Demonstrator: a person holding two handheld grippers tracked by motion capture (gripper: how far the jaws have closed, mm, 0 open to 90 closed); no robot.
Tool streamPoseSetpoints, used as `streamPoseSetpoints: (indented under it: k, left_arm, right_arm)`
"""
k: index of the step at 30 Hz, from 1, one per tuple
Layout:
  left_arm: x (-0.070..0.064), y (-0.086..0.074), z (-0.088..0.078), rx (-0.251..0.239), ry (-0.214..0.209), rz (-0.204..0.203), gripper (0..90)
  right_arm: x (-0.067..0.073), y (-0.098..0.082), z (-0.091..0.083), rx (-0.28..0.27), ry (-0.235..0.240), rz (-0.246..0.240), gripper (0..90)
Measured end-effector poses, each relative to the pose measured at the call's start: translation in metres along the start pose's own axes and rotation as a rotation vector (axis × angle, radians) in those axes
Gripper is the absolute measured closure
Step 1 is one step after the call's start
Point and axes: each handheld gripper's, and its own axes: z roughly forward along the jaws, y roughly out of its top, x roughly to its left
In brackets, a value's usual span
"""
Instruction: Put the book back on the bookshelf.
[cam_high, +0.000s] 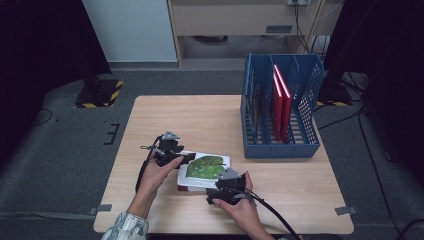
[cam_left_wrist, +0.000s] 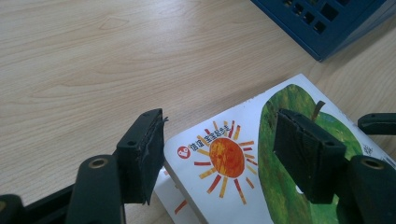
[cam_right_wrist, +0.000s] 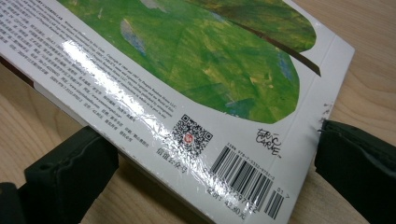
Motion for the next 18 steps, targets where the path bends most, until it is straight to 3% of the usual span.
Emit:
streamPoseSetpoints:
  k: [6,11,18]
  left_arm:
    - [0.001,0.000,-0.002,-0.005,-0.010,0.003,34.0]
    - [0.002,0.001,-0.004,-0.024,-0.040,-0.012,33.6]
    - [0.004,-0.003,0.001,-0.009,-0.050,-0.035,28.2]
  right_arm:
    - [0.000,0.003,0.000,-0.006,0.003,-0.035,0.1]
    - [-0.006,0.001,-0.002,-0.023,0.038,0.002,0.0]
    - [-0.008,-0.002,0.000,-0.024,0.046,0.021,0.0]
